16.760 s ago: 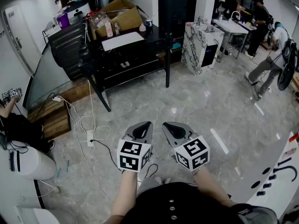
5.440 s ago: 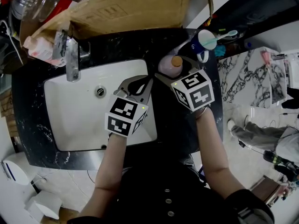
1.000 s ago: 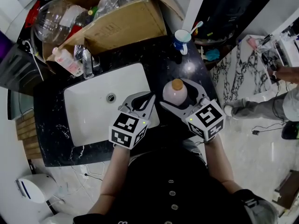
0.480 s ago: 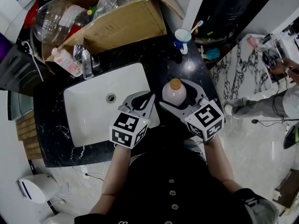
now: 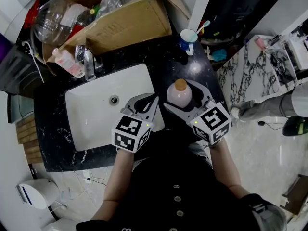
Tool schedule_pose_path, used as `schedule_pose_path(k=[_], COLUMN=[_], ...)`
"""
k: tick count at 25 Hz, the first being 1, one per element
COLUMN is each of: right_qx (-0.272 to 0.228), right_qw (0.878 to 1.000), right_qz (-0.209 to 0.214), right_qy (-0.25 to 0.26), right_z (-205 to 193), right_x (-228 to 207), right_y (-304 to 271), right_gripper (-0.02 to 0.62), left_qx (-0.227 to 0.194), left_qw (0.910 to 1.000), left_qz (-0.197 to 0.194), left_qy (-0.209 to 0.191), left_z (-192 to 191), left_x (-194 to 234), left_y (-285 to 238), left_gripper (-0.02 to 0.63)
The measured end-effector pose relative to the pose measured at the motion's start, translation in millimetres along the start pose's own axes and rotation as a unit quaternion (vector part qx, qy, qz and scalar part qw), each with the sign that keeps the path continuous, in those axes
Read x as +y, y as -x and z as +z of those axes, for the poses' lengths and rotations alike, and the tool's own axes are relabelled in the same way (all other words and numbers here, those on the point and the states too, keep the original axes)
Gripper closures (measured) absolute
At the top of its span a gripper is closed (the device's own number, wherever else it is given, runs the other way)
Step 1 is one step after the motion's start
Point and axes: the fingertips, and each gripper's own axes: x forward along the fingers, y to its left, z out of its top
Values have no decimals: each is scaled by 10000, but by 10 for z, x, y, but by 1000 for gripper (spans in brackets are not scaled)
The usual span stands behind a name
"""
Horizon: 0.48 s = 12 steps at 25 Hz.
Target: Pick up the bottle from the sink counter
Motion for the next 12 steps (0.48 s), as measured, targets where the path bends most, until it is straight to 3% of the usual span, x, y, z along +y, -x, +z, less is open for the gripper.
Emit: schedule_pose_path(k=[12], right_qx=[-146], right_qw=[9999], right_qz=[-92], right_qy=[-9], right_z=[92], right_x=[-89], right_y=[25], right_gripper=[199], left_qx=[-38], left_qw=[10000], left_qz=[-7], left_qy=[1], left_z=[35], left_x=[6], left_y=[-41], left_gripper=[589])
